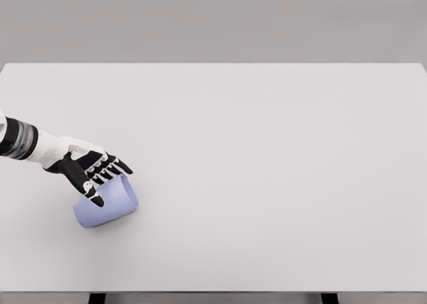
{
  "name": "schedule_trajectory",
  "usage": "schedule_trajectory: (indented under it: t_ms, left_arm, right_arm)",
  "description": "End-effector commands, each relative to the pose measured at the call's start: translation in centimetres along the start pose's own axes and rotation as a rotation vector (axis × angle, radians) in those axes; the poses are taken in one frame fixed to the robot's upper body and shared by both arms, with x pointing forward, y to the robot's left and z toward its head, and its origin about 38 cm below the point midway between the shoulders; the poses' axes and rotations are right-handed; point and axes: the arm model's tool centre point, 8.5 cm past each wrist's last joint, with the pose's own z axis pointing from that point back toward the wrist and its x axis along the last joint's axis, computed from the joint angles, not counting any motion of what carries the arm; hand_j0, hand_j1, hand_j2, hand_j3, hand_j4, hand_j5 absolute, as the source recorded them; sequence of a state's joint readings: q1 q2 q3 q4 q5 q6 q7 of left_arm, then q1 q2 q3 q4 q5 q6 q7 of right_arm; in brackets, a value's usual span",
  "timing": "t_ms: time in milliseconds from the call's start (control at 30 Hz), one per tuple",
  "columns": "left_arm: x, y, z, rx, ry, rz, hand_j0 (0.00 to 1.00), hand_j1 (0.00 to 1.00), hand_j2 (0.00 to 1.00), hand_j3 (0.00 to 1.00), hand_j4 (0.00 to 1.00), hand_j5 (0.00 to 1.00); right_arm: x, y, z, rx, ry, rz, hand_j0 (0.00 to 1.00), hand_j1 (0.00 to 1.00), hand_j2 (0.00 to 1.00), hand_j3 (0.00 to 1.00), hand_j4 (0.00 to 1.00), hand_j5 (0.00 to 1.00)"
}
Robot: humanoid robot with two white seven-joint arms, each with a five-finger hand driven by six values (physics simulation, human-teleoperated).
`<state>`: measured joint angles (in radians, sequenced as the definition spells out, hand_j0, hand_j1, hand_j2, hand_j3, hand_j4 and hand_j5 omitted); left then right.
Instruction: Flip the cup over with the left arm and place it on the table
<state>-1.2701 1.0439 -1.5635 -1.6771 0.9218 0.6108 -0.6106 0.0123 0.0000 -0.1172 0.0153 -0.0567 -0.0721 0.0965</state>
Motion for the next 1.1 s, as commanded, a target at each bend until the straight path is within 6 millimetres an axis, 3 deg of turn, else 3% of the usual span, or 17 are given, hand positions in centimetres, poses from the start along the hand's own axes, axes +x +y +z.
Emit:
schedule_trajectory:
  t_ms: [0,167,467,700,867,1067]
  left_arm:
    - [-0.1,0.0,-0.1,-0.004,0.002,0.004,0.92,0.92,0.92,0.92,0.92,0.92]
    - [-0.1,-0.2,-0.7,-0.016,0.011,0.002,0.89,0.89,0.89,0.89,0.89,0.89]
    - [-0.1,-0.1,-0.7,-0.015,0.012,0.003,0.66,0.66,0.66,0.66,0.66,0.66]
    - [-0.1,0.0,-0.5,-0.010,0.008,0.003,0.59,0.59,0.59,0.59,0.59,0.59]
    - [0.3,0.2,0.1,0.006,-0.001,-0.006,0.53,0.53,0.53,0.53,0.53,0.53]
    - [1.1,1.2,2.0,0.070,-0.036,-0.025,0.48,0.48,0.48,0.48,0.48,0.48]
  right_arm:
    - [-0.1,0.0,0.0,0.000,0.002,0.000,1.00,1.00,1.00,1.00,1.00,1.00]
    - [-0.1,0.0,0.0,0.000,0.002,0.000,1.00,1.00,1.00,1.00,1.00,1.00]
    - [-0.1,0.0,0.0,0.000,0.002,0.000,1.00,1.00,1.00,1.00,1.00,1.00]
    - [-0.1,0.0,0.0,0.000,0.001,-0.001,1.00,1.00,1.00,1.00,1.00,1.00]
    - [-0.1,0.0,0.0,0.000,0.002,0.000,1.00,1.00,1.00,1.00,1.00,1.00]
    - [-0.1,0.0,0.0,0.000,0.002,0.000,1.00,1.00,1.00,1.00,1.00,1.00]
